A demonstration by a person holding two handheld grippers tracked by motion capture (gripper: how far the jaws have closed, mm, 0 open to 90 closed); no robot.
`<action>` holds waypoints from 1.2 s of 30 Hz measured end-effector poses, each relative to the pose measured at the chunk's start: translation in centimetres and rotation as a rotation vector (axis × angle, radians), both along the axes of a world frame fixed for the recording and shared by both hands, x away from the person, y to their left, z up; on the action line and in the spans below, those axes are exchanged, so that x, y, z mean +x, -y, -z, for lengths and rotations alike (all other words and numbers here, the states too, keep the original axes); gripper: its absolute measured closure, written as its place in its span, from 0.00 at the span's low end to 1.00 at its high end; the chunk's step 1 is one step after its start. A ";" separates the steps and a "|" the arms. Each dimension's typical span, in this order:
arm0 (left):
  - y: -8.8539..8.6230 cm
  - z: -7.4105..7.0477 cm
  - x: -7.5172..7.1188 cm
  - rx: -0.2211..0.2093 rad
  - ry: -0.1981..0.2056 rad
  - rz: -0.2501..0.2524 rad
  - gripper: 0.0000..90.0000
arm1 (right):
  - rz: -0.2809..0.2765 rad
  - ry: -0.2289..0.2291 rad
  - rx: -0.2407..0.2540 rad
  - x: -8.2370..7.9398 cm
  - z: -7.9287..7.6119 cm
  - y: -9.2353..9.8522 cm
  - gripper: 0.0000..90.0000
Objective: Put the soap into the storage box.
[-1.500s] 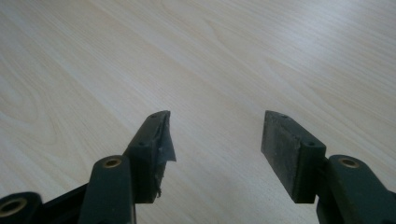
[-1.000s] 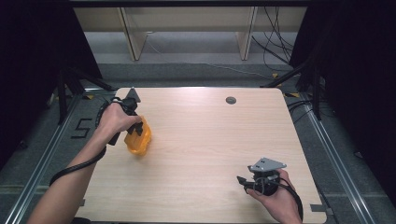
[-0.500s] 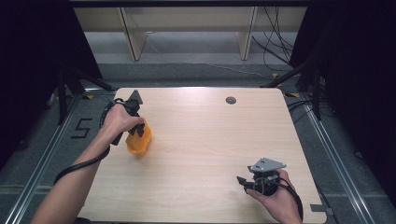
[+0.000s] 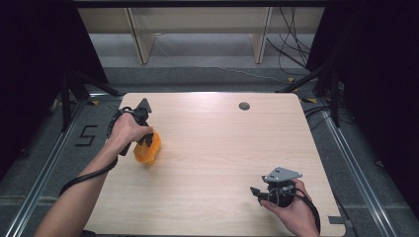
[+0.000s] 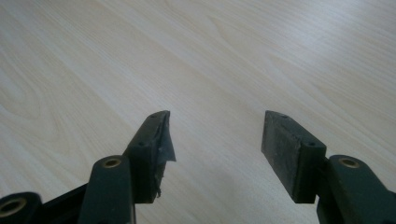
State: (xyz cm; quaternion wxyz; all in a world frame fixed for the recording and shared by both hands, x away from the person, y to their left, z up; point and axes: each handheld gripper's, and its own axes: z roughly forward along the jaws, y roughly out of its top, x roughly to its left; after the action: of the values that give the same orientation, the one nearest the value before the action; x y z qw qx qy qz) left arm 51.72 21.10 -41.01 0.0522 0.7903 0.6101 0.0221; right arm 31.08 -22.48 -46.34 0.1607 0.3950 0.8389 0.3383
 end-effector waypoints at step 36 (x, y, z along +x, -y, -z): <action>-1.5 -2.8 -3.9 -0.111 0.262 0.036 0.24 | -0.016 0.011 -0.018 0.2 0.1 0.0 0.46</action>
State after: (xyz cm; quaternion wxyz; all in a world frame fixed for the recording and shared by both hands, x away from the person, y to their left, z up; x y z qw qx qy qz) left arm 47.83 22.64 -38.21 0.1753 0.7873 0.5842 0.0902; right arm 31.26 -22.53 -46.48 0.1661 0.3848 0.8443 0.3339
